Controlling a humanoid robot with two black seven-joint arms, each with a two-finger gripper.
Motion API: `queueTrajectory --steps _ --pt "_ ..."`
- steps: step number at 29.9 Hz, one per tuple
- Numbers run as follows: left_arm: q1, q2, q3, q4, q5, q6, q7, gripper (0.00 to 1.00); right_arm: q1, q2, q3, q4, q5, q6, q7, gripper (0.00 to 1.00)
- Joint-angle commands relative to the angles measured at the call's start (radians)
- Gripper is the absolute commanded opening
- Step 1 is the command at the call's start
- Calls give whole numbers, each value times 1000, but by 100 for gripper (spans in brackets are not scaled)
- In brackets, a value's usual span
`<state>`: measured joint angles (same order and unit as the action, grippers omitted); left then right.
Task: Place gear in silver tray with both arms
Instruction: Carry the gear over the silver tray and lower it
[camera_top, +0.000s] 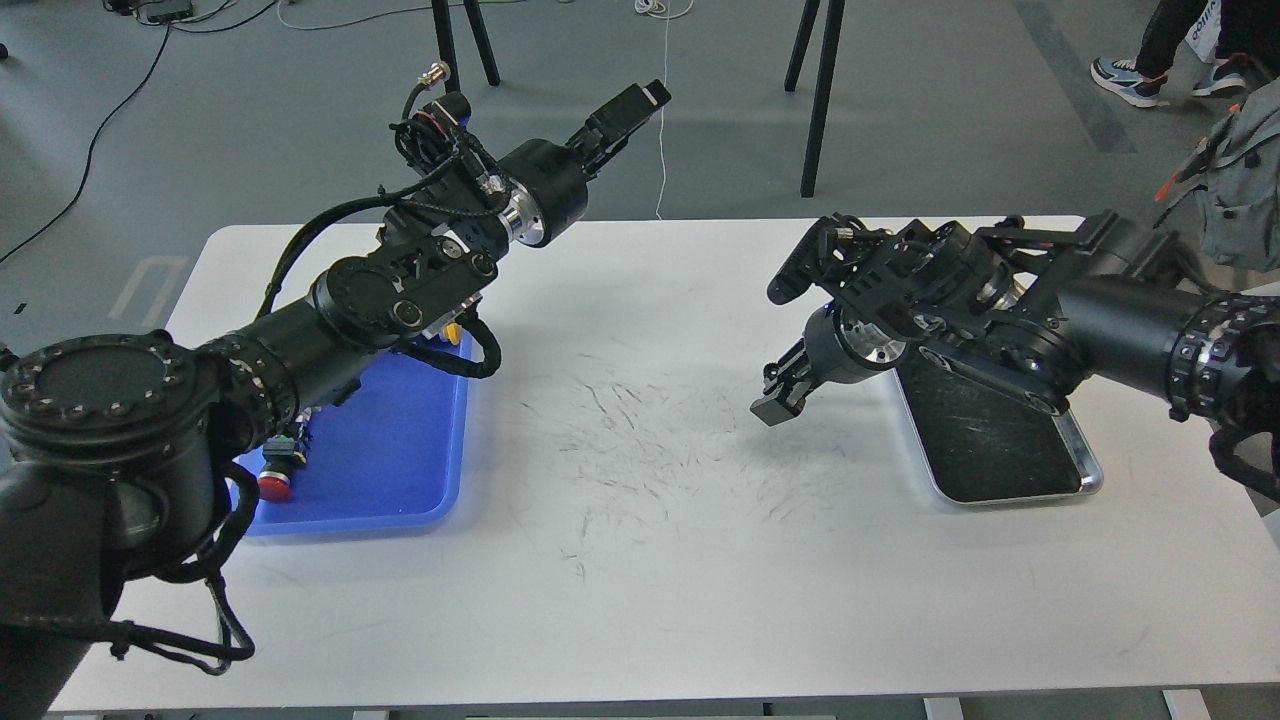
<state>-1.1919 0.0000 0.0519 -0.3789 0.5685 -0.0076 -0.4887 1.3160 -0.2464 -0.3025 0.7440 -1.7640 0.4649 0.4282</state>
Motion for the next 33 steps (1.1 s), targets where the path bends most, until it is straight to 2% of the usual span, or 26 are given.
queueTrajectory --steps 1,20,27,33 --pt "0 0 2 0 1 0 0 94 -1 -57 -1 0 0 4 0 17" --pt "0 0 8 3 4 0 0 94 -44 -333 -13 27 7 4 6 17" --pt "0 0 8 3 2 0 0 94 -49 -447 -67 190 14 6 20 18" --pt "0 0 8 3 2 1 0 94 -73 -468 -70 210 14 4 20 17"
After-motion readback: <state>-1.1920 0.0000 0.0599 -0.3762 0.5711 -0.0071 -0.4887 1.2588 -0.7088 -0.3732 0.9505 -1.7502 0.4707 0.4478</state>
